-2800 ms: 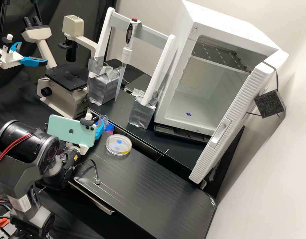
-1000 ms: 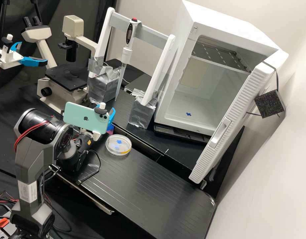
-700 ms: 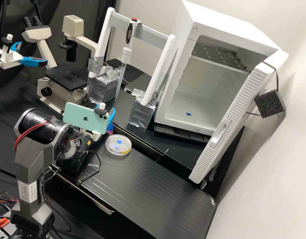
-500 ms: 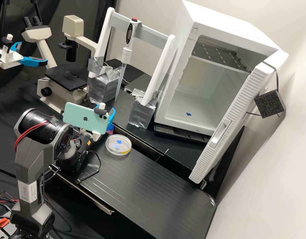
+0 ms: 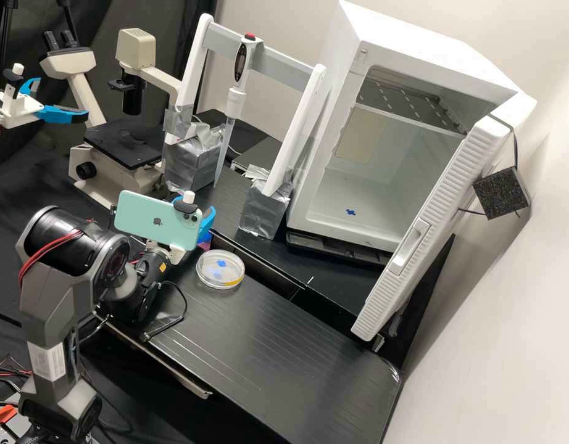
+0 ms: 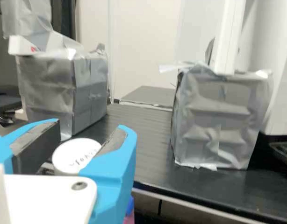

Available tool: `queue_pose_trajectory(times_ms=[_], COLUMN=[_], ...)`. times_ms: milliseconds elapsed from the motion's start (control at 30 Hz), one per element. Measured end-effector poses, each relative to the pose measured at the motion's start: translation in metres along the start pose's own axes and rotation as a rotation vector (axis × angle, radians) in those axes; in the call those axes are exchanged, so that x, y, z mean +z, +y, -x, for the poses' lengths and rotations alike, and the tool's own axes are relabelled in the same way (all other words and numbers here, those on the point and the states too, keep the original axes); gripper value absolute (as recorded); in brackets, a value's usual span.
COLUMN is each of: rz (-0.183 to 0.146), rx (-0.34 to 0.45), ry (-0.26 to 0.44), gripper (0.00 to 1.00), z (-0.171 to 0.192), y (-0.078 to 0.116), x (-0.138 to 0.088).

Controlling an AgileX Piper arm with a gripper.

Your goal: Close the bottle

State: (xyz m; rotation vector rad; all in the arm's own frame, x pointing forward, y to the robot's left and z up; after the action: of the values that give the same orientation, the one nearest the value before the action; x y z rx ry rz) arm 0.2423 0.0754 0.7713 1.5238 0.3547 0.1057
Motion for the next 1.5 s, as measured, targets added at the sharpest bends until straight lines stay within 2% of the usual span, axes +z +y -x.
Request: queue_pose_trajectory(times_ms=[300, 567, 733, 1500], rz=[-0.006, 0.009, -0.001, -0.016], rx=[0.025, 0.118, 0.157, 0.099], ry=[0.032, -0.007, -0.026, -0.076], gripper=[1.00, 1.00, 1.00, 1.00], z=[0.008, 0.004, -0.001, -0.010], y=[0.010, 0.033, 0.044, 0.027], x=[-0.005, 0.005, 0.012, 0.027])
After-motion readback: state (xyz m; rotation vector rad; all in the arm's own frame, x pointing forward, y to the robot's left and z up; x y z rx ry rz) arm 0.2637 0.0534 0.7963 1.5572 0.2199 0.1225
